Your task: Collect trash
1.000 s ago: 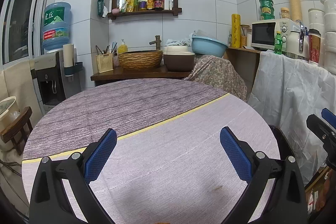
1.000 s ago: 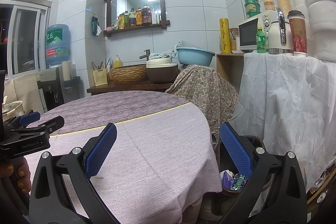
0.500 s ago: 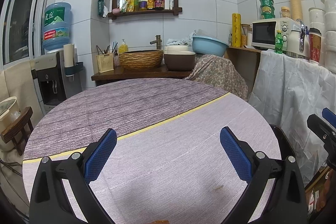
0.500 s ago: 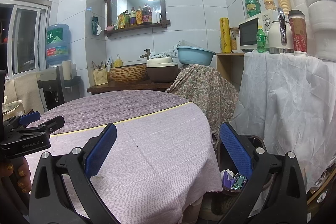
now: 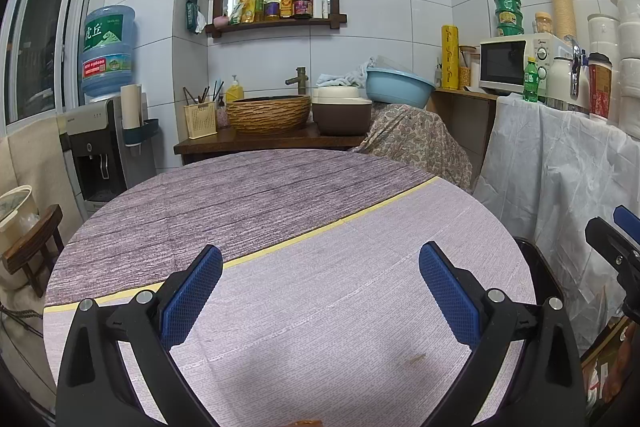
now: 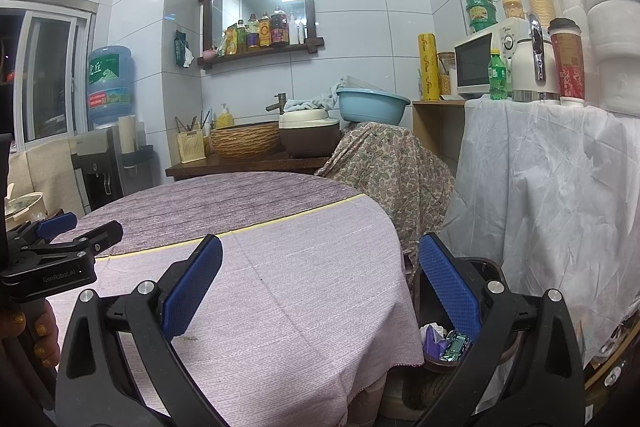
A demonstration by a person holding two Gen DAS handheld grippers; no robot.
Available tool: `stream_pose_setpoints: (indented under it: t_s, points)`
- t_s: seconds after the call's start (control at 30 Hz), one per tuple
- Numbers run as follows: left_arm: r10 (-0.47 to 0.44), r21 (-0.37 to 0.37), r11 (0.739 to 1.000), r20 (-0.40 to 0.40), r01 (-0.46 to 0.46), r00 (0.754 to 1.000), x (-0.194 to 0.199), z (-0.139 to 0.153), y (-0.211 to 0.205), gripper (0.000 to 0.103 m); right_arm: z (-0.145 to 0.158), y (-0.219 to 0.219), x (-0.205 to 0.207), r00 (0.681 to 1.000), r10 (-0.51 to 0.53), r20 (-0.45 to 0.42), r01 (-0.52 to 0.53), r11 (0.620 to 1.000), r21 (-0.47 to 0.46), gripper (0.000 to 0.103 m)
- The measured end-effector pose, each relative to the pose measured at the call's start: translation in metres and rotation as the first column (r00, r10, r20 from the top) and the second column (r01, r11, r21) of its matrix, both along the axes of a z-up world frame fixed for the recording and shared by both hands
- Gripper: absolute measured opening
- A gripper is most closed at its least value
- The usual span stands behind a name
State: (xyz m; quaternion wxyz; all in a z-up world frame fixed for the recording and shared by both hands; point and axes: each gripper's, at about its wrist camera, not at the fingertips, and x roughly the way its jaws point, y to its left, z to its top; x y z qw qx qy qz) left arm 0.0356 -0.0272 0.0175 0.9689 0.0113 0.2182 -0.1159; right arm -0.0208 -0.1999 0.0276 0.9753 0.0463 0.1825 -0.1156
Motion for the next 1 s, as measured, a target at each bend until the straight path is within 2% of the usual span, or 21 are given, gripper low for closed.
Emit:
stream_pose_setpoints:
  t_s: [1.0]
  points:
    - [-0.010, -0.004, 1.000, -0.003, 0.010, 1.000, 0.0013, 0.0003, 0.0014, 0.098, -0.0010, 0.0018, 0.0015, 1.000, -0.002, 0.001, 0.002, 1.000, -0.005, 0.097]
